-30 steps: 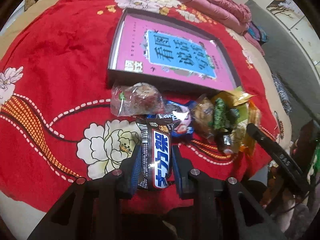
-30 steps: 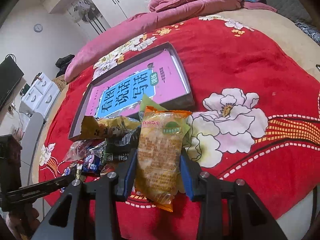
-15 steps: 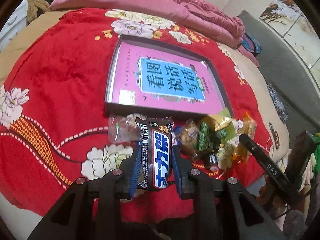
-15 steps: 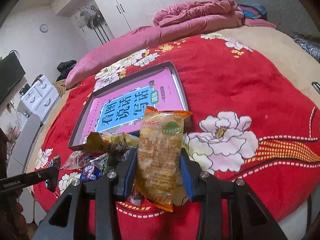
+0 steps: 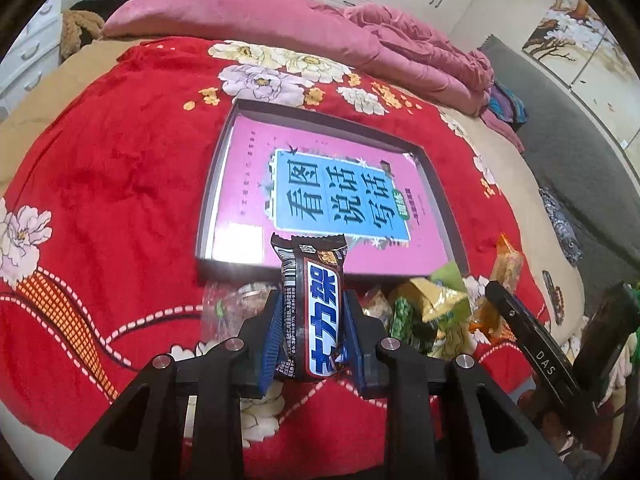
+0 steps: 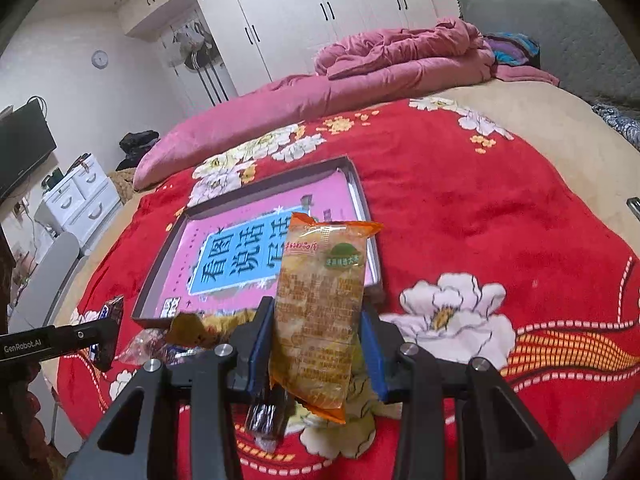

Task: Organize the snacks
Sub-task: 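Lift the chocolate bar with the left tool while the right tool lifts the bread loaf over the tray, then open the left tool over the tray while the right tool releases the bread loaf inside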

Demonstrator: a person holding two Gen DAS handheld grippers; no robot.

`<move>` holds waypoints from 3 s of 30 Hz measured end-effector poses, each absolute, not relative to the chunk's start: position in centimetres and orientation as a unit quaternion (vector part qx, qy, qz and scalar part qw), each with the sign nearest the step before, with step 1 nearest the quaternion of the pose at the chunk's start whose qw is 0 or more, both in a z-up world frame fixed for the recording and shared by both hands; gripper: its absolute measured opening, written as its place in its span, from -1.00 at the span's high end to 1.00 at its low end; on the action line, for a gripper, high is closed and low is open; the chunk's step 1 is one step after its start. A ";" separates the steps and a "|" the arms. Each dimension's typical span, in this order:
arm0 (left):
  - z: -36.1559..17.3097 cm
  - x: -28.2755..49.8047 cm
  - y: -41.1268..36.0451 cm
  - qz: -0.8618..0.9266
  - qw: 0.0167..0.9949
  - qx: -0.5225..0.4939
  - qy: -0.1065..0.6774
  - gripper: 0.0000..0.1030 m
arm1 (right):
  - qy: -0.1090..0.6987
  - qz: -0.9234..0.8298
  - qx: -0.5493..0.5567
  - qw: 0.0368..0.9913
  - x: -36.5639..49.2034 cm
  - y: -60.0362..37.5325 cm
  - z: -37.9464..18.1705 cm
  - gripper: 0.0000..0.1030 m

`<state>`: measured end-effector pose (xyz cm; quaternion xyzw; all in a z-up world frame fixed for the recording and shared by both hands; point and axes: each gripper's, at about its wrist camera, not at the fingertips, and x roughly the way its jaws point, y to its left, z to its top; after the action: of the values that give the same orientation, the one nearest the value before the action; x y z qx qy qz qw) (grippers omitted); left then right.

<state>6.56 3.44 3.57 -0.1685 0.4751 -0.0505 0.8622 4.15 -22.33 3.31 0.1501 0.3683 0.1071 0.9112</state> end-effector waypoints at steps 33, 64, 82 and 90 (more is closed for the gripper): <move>1.7 12.9 4.9 -0.007 0.874 -0.204 0.441 0.43 | 0.350 0.083 0.168 0.918 11.1 -22.9 4.0 0.20; -2.1 15.4 3.7 0.008 0.875 -0.143 0.463 0.42 | 0.415 0.085 0.116 0.898 14.6 -20.2 0.0 0.20; -3.1 15.8 3.7 0.008 0.868 -0.148 0.473 0.41 | 0.430 0.089 0.126 0.890 15.1 -20.0 -1.1 0.20; -3.1 15.8 3.5 0.000 0.869 -0.148 0.472 0.41 | 0.432 0.089 0.129 0.888 15.2 -20.1 -1.2 0.20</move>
<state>15.83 3.49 -3.06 -0.1481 0.4716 -0.0003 0.8693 15.22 -20.08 -1.16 0.1288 0.4318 0.0888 0.8883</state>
